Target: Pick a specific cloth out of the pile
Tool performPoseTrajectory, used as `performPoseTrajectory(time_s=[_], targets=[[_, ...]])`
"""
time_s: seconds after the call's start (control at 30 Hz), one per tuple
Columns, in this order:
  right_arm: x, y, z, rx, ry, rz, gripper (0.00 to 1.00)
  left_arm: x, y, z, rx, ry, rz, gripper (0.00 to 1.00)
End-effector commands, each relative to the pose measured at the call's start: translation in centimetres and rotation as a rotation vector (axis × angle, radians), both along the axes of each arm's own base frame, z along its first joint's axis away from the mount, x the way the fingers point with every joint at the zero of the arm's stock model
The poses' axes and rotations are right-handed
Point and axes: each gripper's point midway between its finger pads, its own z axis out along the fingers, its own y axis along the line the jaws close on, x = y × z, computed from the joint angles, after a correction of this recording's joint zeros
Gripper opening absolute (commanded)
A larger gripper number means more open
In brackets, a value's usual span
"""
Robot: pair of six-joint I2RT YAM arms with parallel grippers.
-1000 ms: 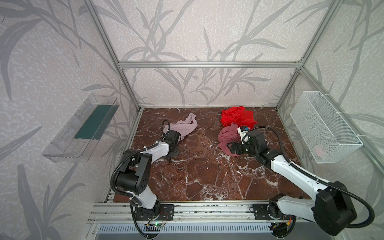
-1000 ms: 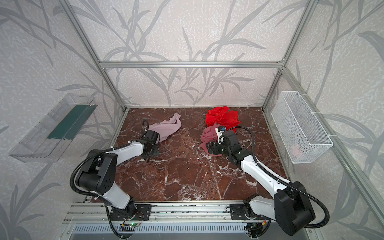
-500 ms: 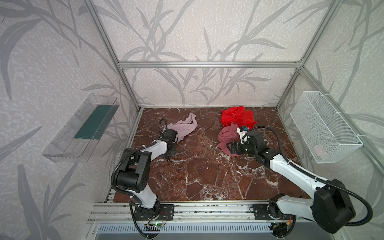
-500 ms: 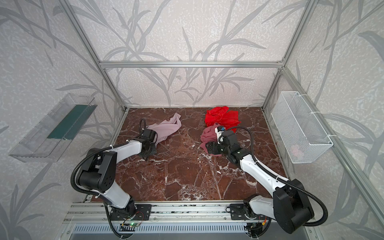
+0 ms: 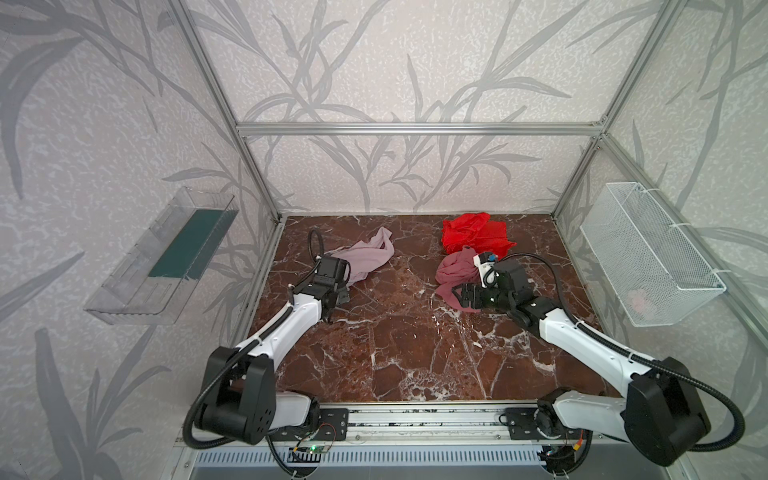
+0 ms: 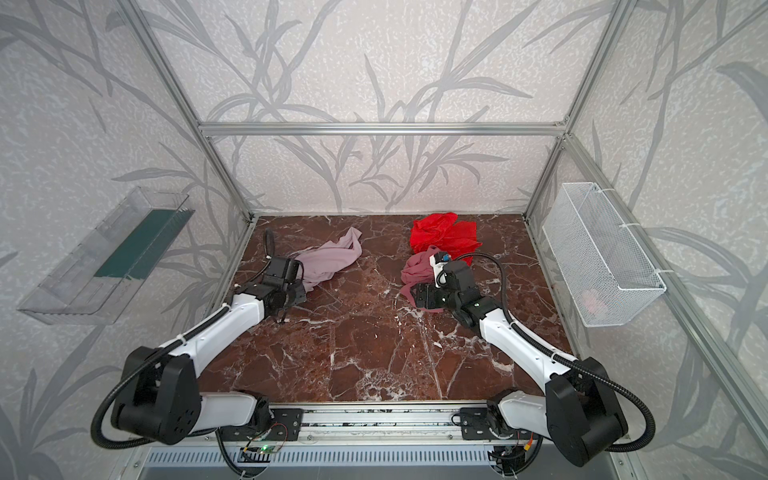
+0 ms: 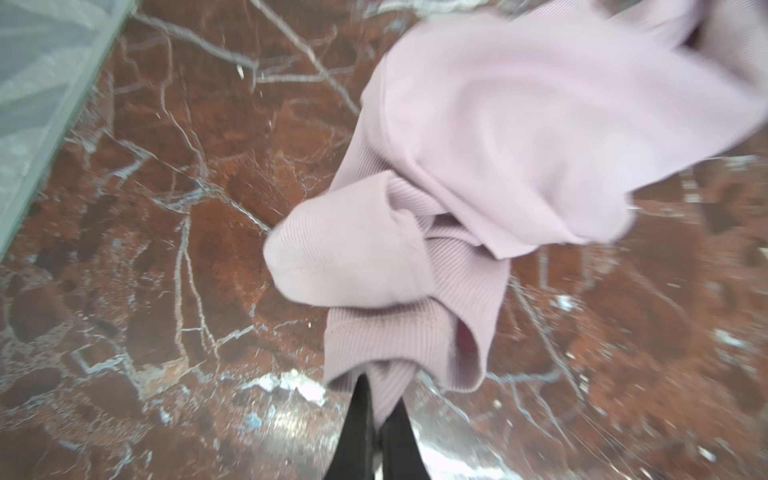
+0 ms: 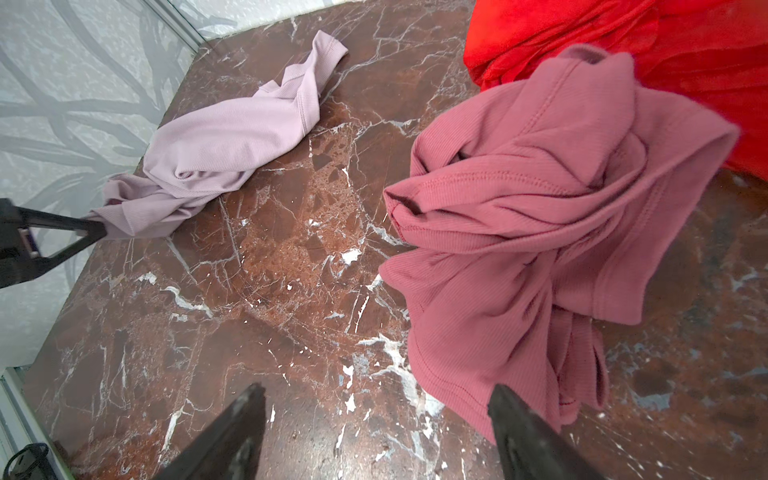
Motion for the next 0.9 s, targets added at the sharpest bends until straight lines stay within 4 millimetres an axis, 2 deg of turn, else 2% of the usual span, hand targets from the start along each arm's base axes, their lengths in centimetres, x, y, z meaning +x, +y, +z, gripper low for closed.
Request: performPoseTrajectory(time_s=[0.0,0.27,0.5,0.67,0.87], targets=[[0.8,0.6,1.8,0.031,-0.048,0.004,0.83,-2.6,0.3,1.4,0.003,-0.006,0.009,0.00],[0.9,1.4,2.6,0.069,-0.057,0.032,0.83,-6.1,1.7,7.8,0.003,-0.127,0.051,0.00],[0.5,1.3,3.0,0.081,-0.064,0.037,0.83,-7.0,1.1,11.8,-0.018,-0.195,0.019,0.00],[0.2,1.0,3.2,0.080,-0.076,0.029,0.83,-4.5,-0.7,15.6,-0.026,-0.261,-0.048,0.00],[0.3,1.0,3.5,0.090,-0.086,0.025,0.83,1.5,-3.5,19.8,0.003,-0.349,-0.136,0.00]])
